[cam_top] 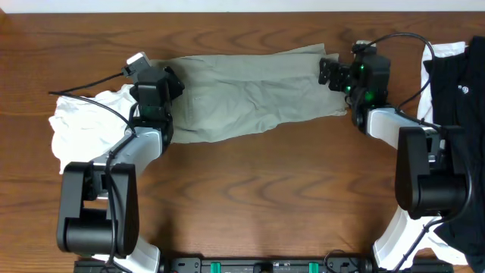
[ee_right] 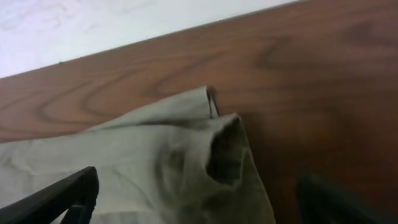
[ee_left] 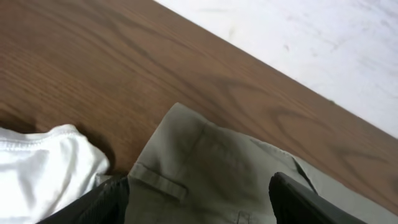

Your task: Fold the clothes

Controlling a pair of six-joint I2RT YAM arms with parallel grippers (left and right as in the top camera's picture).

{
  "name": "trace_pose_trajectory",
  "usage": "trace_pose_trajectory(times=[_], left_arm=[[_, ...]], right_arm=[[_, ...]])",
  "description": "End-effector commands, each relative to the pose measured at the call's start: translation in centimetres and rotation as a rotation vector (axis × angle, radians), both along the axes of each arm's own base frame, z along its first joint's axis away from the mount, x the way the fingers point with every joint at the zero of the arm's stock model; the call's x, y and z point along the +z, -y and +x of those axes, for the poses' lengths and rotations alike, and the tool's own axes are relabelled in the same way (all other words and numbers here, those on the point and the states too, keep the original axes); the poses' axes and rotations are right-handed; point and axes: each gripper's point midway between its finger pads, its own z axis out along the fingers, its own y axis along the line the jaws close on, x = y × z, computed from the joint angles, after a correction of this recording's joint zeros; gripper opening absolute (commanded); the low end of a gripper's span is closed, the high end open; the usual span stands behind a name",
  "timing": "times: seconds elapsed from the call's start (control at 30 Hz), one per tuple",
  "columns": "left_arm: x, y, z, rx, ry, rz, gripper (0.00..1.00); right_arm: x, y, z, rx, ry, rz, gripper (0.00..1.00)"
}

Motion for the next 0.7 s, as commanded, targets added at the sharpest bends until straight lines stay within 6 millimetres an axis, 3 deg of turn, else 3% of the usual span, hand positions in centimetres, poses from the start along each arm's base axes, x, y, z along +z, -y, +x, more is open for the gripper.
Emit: trace_pose_trajectory(times=[0.0, 0.1, 0.2, 0.4, 0.67], left_arm=[[2.3, 0.3, -0.1, -0.052, 0.015, 0.029, 0.74], [3.0, 1.0, -1.3, -0.09, -0.02, 0.01, 0.74], [2.2, 1.1, -2.7, -0.099, -0.093, 0.007, 0.74], [-1.2, 1.0, -4.8, -0.104, -0.249, 0.003, 0.74], [-4.3, 1.7, -5.2, -0.131, -0.331, -0.019, 0.74]], right_arm=[[2.6, 0.3, 0.2, 0.013, 0.034, 0.025, 0.99], [3.4, 0.6, -0.4, 0.033, 0.017, 0.029, 0.99], [3.2, 1.0, -1.2, 0.028, -0.027, 0.02, 0.99], [-1.3, 3.9, -4.1, -0.056, -0.24, -0.031, 0.99], [-4.3, 2.0, -5.8, 0.038, -0.353, 0.052, 0.99]])
